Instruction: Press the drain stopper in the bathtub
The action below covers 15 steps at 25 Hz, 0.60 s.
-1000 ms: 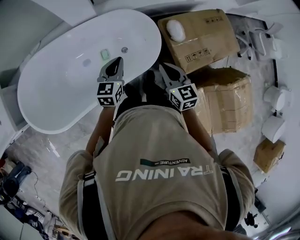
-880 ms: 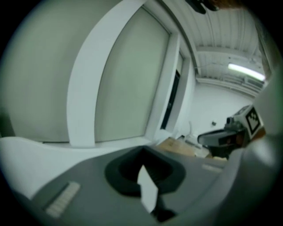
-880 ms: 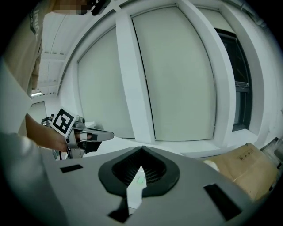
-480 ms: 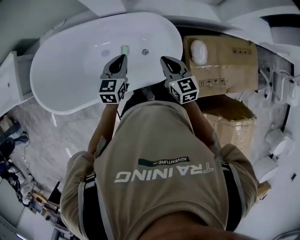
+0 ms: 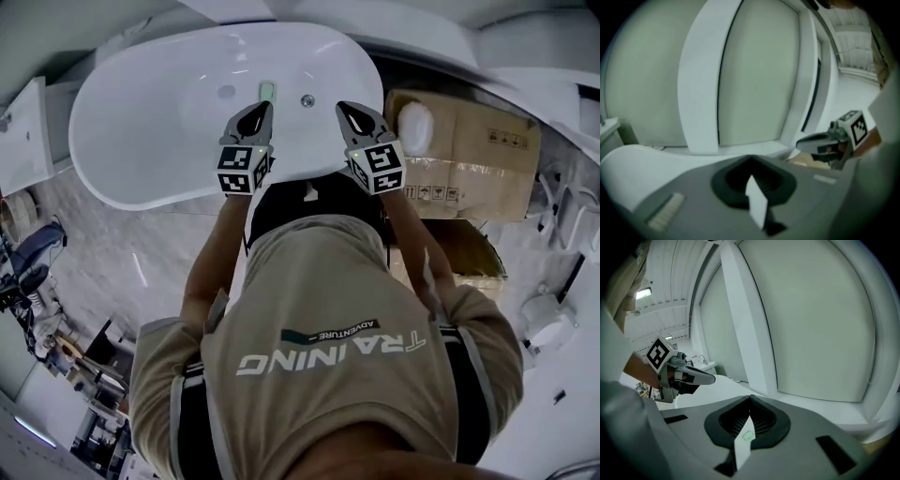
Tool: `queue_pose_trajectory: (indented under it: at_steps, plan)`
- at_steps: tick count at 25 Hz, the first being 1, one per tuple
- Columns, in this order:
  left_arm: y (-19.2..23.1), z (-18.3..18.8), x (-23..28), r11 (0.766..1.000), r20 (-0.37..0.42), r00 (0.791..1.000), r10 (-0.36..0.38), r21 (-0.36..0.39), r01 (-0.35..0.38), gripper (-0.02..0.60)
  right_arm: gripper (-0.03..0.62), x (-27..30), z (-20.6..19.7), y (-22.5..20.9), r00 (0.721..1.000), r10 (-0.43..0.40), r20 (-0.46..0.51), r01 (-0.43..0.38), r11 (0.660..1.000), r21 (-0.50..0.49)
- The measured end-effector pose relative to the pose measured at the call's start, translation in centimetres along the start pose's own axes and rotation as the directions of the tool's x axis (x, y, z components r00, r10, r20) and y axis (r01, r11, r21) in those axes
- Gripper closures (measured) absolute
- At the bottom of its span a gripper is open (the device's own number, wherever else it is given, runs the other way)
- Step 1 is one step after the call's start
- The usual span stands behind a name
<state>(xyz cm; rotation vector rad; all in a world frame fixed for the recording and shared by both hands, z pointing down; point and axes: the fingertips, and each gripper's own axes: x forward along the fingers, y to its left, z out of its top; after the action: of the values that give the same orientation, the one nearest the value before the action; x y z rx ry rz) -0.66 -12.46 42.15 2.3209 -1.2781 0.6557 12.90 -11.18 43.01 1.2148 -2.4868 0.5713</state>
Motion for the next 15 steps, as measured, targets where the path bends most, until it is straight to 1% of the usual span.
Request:
queue_pose_trajectory:
  at_steps: [4, 8, 10, 12, 14, 15]
  plan:
    - [1.3, -2.2, 3.1, 1.0, -0.038, 0.999, 0.008, -0.024, -0.009, 0.578, 0.585, 2.8, -2.5, -1.7, 0.998, 0.0, -0.059, -0.001, 1.0, -0.018]
    - [2.9, -5.6, 6.4, 0.999, -0.093, 0.996, 0.001, -0.033, -0.004, 0.578, 0.585, 6.3, -6.2, -2.8, 0.993, -0.003, -0.121, 0.0, 1.0, -0.026]
    - [4.0, -7.8, 8.3, 0.999, -0.12, 0.993, -0.004, -0.04, 0.0, 0.58, 0.585, 8.2, -8.5, -3.2, 0.988, -0.008, -0.153, 0.004, 1.0, -0.024]
    - [4.9, -10.4, 10.4, 0.999, -0.151, 0.988, -0.006, -0.05, -0.002, 0.579, 0.585, 9.9, -11.2, -3.9, 0.979, -0.019, -0.201, 0.011, 0.999, -0.042]
    - [5.7, -13.6, 12.5, 0.997, -0.197, 0.98, -0.006, -0.074, -0.009, 0.578, 0.585, 11.6, -14.2, -4.3, 0.966, -0.035, -0.256, 0.019, 0.998, -0.062]
    - [6.3, -15.1, 13.3, 0.996, -0.22, 0.975, -0.007, -0.086, -0.012, 0.58, 0.585, 12.6, -15.5, -4.3, 0.962, -0.035, -0.27, 0.02, 0.998, -0.056]
